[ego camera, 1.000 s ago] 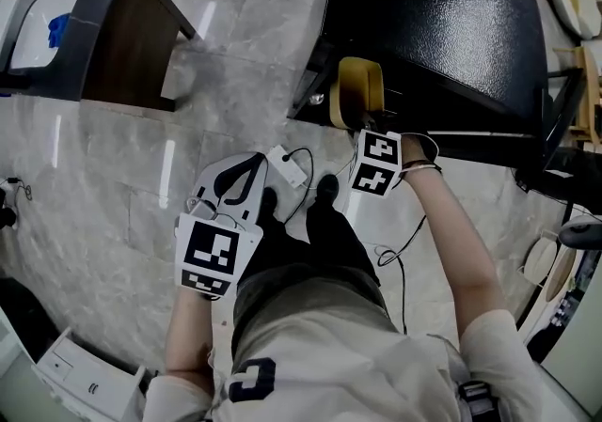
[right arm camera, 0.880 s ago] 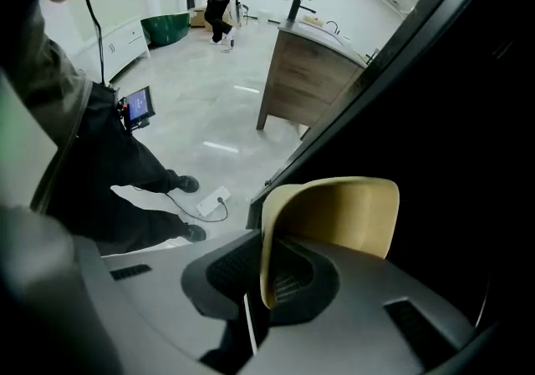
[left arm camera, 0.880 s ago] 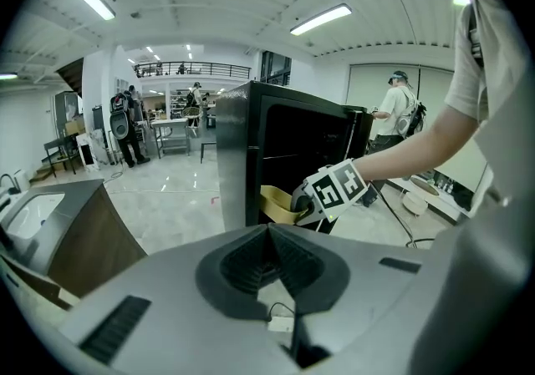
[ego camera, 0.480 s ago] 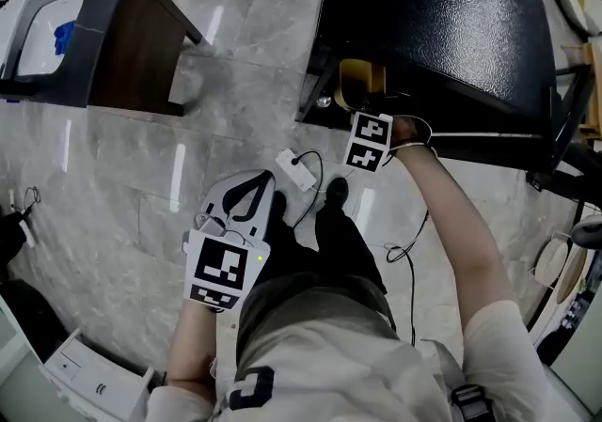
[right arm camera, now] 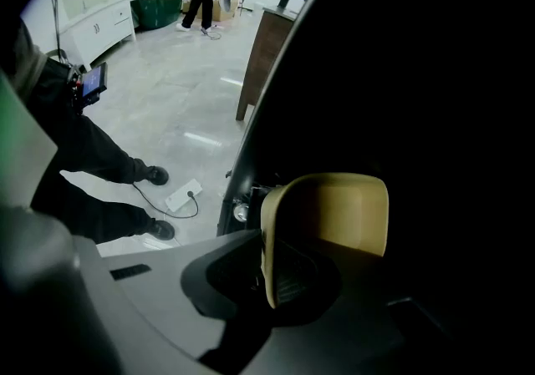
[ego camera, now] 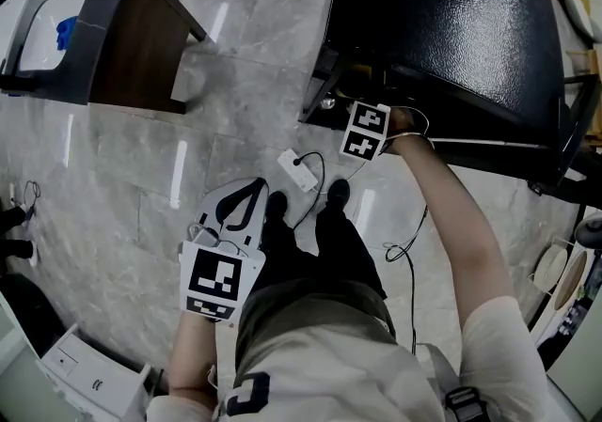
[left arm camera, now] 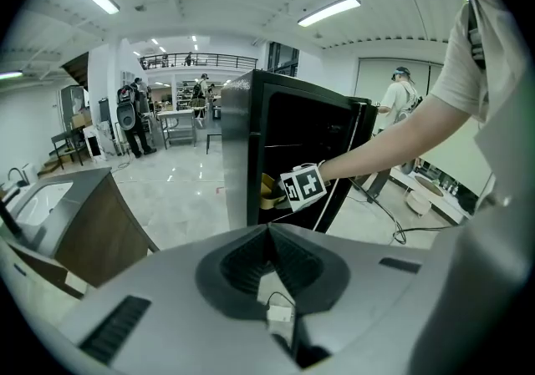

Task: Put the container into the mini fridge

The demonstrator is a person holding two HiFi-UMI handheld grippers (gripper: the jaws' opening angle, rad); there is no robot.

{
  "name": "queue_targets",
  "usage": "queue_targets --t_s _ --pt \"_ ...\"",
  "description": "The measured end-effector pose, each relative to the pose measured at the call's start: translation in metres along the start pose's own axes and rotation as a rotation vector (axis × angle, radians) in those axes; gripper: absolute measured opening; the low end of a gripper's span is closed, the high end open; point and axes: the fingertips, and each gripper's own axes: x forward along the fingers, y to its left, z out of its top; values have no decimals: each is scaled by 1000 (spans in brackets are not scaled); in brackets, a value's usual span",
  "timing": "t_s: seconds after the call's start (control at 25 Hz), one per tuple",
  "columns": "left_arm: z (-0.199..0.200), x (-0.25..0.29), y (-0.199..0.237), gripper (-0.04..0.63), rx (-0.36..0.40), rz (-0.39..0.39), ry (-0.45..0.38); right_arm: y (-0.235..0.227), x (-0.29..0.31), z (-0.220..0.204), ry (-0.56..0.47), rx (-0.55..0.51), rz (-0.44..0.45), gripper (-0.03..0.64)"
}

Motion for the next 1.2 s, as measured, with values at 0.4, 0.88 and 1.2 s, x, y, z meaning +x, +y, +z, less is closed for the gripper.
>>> queue_targets --t_s 0.4,0.88,1.2 --pt "-10 4 -1 57 -19 -3 24 -26 11 4 -27 20 -41 32" --pt "-16 3 6 57 -23 13 34 -50 19 7 -52 50 -137 34" --pt "-18 -10 15 57 -23 24 18 -56 8 9 -74 133 -162 143"
